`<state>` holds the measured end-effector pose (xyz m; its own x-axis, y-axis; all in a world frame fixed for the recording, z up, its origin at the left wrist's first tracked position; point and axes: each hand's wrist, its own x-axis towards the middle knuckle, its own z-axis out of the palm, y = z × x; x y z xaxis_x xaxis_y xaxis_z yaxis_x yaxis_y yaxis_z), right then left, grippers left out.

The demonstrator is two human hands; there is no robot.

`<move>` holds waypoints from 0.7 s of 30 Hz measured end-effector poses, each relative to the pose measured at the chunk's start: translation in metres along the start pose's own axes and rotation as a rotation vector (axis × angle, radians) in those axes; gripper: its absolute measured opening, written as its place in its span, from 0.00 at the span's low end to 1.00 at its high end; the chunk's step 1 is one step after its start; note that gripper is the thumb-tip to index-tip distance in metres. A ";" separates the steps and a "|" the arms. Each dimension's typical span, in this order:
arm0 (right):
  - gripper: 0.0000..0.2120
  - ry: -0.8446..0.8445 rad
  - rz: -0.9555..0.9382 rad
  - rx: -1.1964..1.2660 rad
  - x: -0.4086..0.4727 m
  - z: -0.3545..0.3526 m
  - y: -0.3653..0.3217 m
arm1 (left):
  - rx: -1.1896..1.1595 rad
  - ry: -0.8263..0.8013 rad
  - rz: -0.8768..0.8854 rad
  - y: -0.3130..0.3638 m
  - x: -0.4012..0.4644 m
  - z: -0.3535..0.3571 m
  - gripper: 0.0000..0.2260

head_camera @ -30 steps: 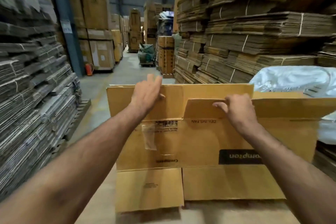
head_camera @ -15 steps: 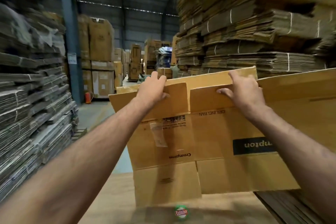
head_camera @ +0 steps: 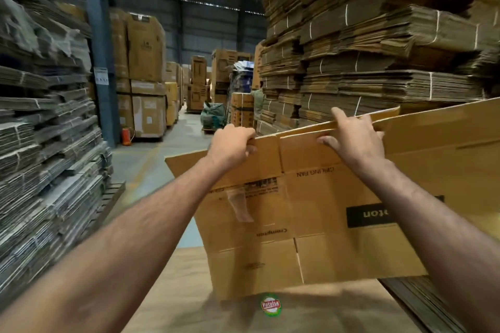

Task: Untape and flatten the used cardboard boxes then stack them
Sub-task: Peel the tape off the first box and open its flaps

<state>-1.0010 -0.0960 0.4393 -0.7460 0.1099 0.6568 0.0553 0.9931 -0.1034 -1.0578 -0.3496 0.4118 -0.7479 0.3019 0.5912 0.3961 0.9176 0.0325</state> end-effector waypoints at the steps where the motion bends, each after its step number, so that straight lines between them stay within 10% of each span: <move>1: 0.36 -0.007 0.041 -0.026 0.006 -0.001 0.000 | -0.106 0.078 -0.009 0.001 -0.002 0.002 0.06; 7: 0.25 -0.077 0.132 -0.144 0.004 0.011 -0.001 | -0.079 0.323 -0.016 0.007 -0.015 0.009 0.07; 16: 0.39 -0.075 0.090 0.177 -0.030 0.036 -0.019 | -0.030 0.359 0.109 0.022 -0.044 0.015 0.10; 21: 0.40 -0.049 0.067 0.165 -0.034 0.044 -0.008 | 0.179 0.431 -0.175 -0.023 -0.068 0.017 0.41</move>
<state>-1.0054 -0.1097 0.3849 -0.7761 0.1697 0.6074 -0.0007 0.9629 -0.2699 -1.0251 -0.3865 0.3577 -0.4921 0.0399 0.8696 0.1583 0.9864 0.0443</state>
